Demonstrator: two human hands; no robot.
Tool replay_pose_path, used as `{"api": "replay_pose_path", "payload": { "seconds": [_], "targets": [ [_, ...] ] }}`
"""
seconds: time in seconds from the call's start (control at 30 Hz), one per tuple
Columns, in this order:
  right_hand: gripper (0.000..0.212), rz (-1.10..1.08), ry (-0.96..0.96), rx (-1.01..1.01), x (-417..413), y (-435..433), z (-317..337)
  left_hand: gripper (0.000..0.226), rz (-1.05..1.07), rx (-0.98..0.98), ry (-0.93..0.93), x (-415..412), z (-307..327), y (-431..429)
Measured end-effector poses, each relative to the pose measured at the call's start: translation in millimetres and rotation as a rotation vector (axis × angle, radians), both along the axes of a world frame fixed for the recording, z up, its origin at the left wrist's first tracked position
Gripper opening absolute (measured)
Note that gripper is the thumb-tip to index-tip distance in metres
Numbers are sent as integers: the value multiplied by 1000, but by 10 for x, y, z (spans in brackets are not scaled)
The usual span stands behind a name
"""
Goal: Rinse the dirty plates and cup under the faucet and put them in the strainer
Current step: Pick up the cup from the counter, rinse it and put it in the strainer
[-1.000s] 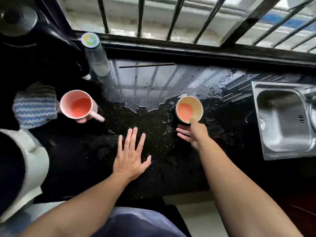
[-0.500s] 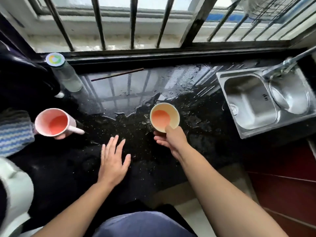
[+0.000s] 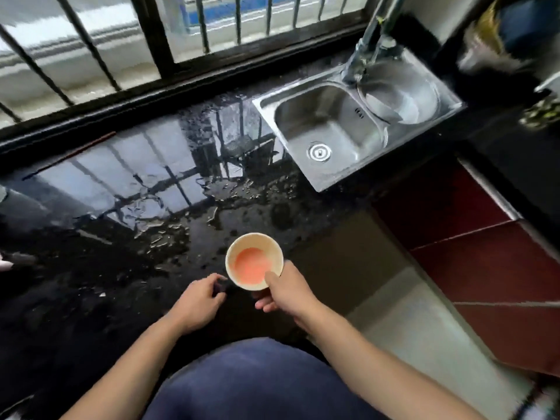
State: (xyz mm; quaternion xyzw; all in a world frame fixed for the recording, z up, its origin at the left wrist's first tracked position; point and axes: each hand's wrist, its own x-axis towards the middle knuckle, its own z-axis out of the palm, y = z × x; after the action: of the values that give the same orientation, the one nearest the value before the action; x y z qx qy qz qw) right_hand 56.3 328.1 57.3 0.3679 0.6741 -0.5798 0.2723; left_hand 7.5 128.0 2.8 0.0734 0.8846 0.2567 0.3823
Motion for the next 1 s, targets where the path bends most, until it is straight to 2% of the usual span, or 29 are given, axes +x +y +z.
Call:
{"api": "replay_pose_path", "payload": {
  "seconds": [0.13, 0.27, 0.37, 0.5, 0.6, 0.8, 0.87, 1.0],
  "targets": [
    [39, -3, -36, 47, 474, 939, 48, 25, 45, -24, 42, 32, 245, 891],
    [29, -109, -52, 84, 739, 1756, 114, 20, -110, 52, 47, 50, 428, 1814],
    [29, -205, -62, 103, 704, 2262, 109, 25, -134, 147, -16, -39, 477, 2441],
    [30, -268, -45, 117, 435, 2872, 75, 26, 134, 398, -391, -244, 448, 3277],
    [27, -262, -11, 157, 129, 3316, 98, 32, 242, 497, -549, -494, 331, 3819],
    [27, -210, 52, 180, -507, 4065, 268, 53, 286, 641, -685, -1095, 219, 4587],
    [33, -195, 72, 139, -764, 4265, 336, 63, 344, 678, -659, -1299, 175, 4723],
    [24, -186, 113, 74, -1353, 4730, 355, 63, 529, 740, -587, -1694, 158, 4929]
  ]
}}
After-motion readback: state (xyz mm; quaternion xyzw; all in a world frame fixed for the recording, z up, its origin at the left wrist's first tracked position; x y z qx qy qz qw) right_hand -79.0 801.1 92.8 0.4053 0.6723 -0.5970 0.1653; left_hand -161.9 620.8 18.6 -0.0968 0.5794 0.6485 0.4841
